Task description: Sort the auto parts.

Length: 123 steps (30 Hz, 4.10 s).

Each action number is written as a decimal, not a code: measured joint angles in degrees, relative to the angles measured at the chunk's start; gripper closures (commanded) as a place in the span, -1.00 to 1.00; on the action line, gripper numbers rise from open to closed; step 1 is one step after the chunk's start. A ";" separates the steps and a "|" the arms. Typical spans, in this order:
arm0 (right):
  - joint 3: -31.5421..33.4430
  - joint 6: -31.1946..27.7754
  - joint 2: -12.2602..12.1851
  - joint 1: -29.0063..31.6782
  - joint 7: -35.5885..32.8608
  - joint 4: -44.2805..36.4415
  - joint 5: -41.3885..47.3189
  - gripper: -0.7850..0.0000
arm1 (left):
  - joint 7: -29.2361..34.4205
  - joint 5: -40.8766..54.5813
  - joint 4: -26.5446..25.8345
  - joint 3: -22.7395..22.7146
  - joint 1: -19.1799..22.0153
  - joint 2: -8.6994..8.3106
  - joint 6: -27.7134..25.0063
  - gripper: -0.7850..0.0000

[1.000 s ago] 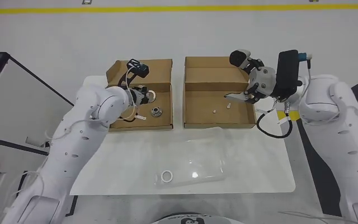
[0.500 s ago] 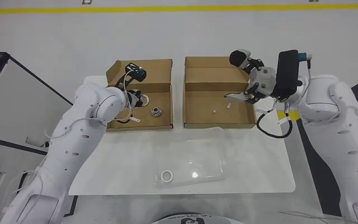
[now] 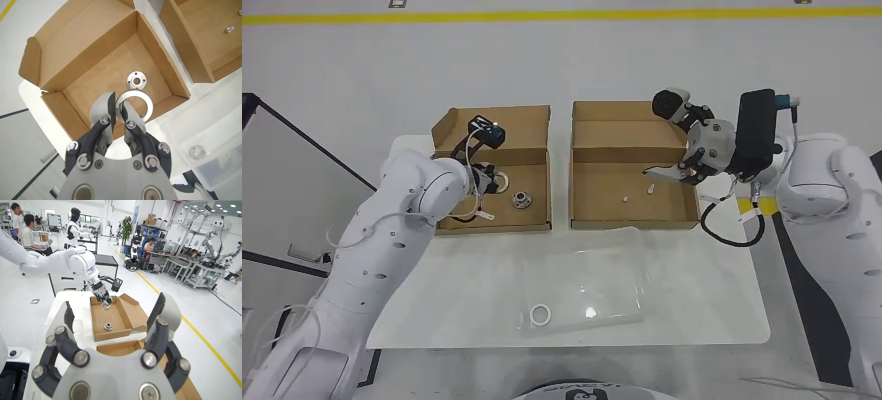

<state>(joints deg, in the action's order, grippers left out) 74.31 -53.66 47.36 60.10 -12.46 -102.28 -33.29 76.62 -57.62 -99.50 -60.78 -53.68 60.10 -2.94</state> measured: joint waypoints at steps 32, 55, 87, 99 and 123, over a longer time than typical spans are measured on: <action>0.00 0.00 0.00 0.00 0.00 0.00 0.00 -1.00 | -4.10 -0.64 34.52 16.67 14.16 8.10 6.74 1.00; 0.00 0.00 0.00 0.00 0.00 0.00 0.00 -1.00 | -3.94 -0.59 39.93 16.49 17.31 10.54 6.79 -1.00; 0.00 0.00 0.00 0.00 0.00 0.00 0.00 -1.00 | 7.57 7.87 -1.69 6.52 3.14 -3.26 -17.18 -1.00; 0.00 0.00 0.00 0.00 0.00 0.00 0.00 -1.00 | 4.67 8.36 -4.74 9.07 1.78 -3.53 -20.08 -1.00; 0.00 0.00 0.00 0.00 0.00 0.00 0.00 -1.00 | 2.13 28.62 -17.00 46.49 29.58 -9.09 -22.62 -1.00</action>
<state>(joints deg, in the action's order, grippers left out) 74.31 -53.66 47.36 60.10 -12.46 -102.28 -33.29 78.75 -29.00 -116.50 -14.30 -24.10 51.01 -25.55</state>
